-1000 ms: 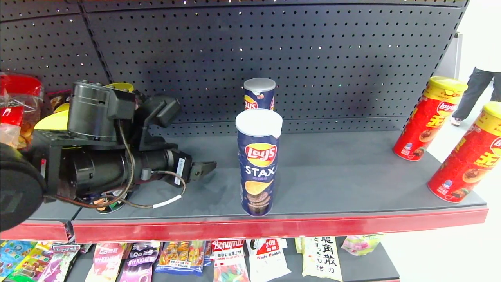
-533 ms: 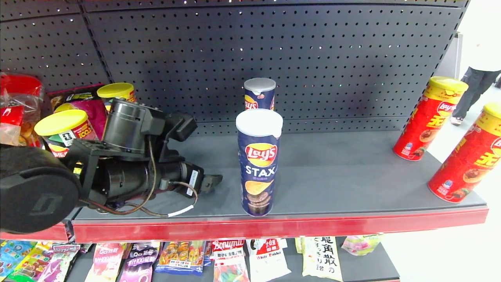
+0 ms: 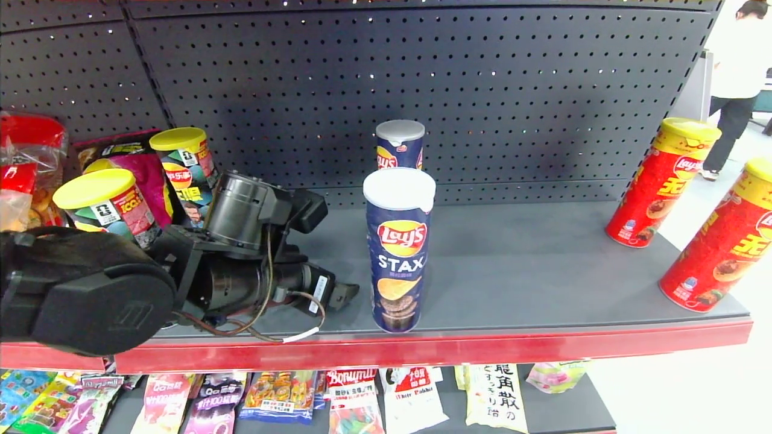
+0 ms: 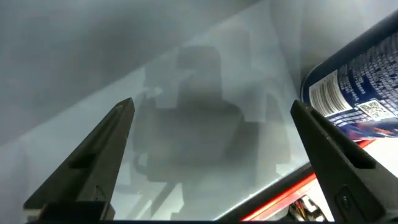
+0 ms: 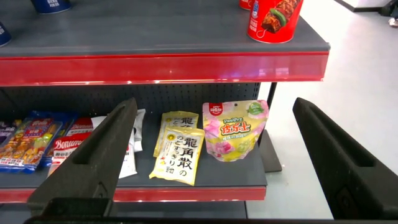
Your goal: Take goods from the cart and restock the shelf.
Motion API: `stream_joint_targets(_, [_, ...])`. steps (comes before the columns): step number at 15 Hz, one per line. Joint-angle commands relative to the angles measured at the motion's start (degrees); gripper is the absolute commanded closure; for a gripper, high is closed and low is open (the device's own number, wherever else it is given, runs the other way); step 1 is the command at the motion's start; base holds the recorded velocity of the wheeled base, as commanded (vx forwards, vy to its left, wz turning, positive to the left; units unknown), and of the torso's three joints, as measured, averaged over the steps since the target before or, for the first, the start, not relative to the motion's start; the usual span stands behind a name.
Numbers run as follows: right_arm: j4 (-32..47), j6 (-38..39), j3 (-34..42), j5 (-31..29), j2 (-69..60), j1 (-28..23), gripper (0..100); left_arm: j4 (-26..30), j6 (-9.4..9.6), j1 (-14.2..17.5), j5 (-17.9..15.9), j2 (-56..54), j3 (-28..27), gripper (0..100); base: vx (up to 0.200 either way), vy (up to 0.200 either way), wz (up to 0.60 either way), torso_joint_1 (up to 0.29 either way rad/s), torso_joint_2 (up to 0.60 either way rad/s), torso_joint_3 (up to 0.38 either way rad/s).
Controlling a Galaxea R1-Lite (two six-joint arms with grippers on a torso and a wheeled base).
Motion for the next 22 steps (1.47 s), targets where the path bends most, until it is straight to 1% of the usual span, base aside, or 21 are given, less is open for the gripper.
stream_joint_targets(1, [0.01, 0.02, 0.00, 0.02, 0.02, -0.01, 0, 0.01, -0.04, -0.08, -0.01, 1.93, -0.79, 0, 0.000, 0.000, 0.00, 0.000, 0.00, 0.000])
stream_joint_targets(5, [0.01, 0.02, 0.00, 0.02, 0.02, -0.01, 0, 0.01, 0.04, -0.34, -0.01, 2.99, -1.67, 0, 0.000, 0.000, 0.00, 0.000, 0.00, 0.000])
stream_joint_targets(8, [0.01, 0.02, 0.00, 0.02, 0.02, -0.01, 0, 0.01, -0.04, -1.13, -0.01, 3.78, -1.67, 0, 0.000, 0.000, 0.00, 0.000, 0.00, 0.000])
stream_joint_targets(12, [-0.08, 0.02, 0.00, 0.02, 0.02, -0.01, 0, 0.01, -0.04, -1.49, -0.01, 4.92, -3.08, 0, 0.000, 0.000, 0.00, 0.000, 0.00, 0.000])
stream_joint_targets(16, [-0.08, 0.02, -0.09, 0.02, 0.02, -0.01, 0, 0.01, -0.04, -2.10, -0.01, 5.45, -3.17, 0, 0.000, 0.000, 0.00, 0.000, 0.00, 0.000])
stream_joint_targets(22, [-0.08, 0.02, 0.00, 0.02, 0.02, -0.01, 0, 0.01, -0.04, -2.10, 0.08, 5.36, -2.99, 0, 0.000, 0.000, 0.00, 0.000, 0.00, 0.000])
